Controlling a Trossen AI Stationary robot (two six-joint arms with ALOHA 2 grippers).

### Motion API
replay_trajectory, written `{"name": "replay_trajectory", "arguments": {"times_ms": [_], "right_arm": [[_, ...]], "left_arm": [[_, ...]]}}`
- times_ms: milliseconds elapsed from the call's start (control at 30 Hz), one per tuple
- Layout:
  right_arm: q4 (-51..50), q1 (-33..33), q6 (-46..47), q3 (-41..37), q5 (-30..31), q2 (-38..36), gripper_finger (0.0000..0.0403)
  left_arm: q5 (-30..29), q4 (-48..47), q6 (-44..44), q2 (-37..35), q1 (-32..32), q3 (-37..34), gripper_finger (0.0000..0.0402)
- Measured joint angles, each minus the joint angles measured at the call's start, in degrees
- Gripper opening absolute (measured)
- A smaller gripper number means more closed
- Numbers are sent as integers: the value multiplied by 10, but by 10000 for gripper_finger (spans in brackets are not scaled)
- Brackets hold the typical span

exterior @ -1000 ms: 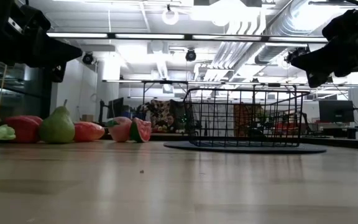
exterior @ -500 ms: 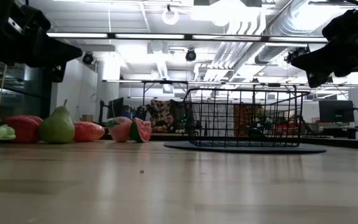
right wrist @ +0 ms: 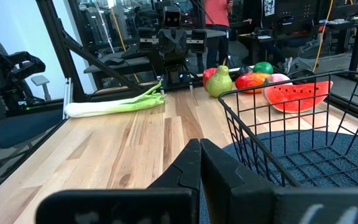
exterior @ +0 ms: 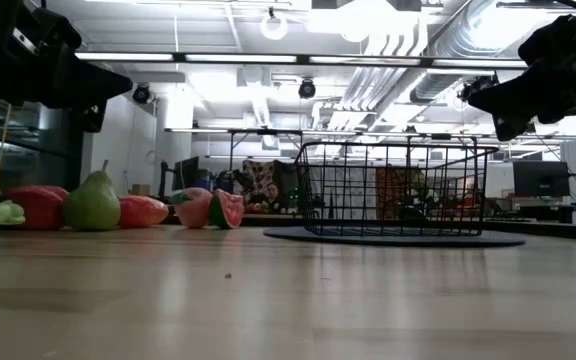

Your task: Build produce basket

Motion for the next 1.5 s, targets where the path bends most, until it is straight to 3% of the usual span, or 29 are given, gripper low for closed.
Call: {"name": "replay_trajectory", "arguments": {"times_ms": [1300, 1400, 1500], "right_arm": [[0, 0, 0, 0, 0, 0, 0], [0, 0, 0, 0, 0, 0, 0], [0, 0, 0, 0, 0, 0, 0]], "left_arm": [[0, 1, 3, 0, 0, 0, 1], [-3, 26, -7, 0, 0, 0, 1], [-5, 121, -80, 0, 0, 0, 1]]}}
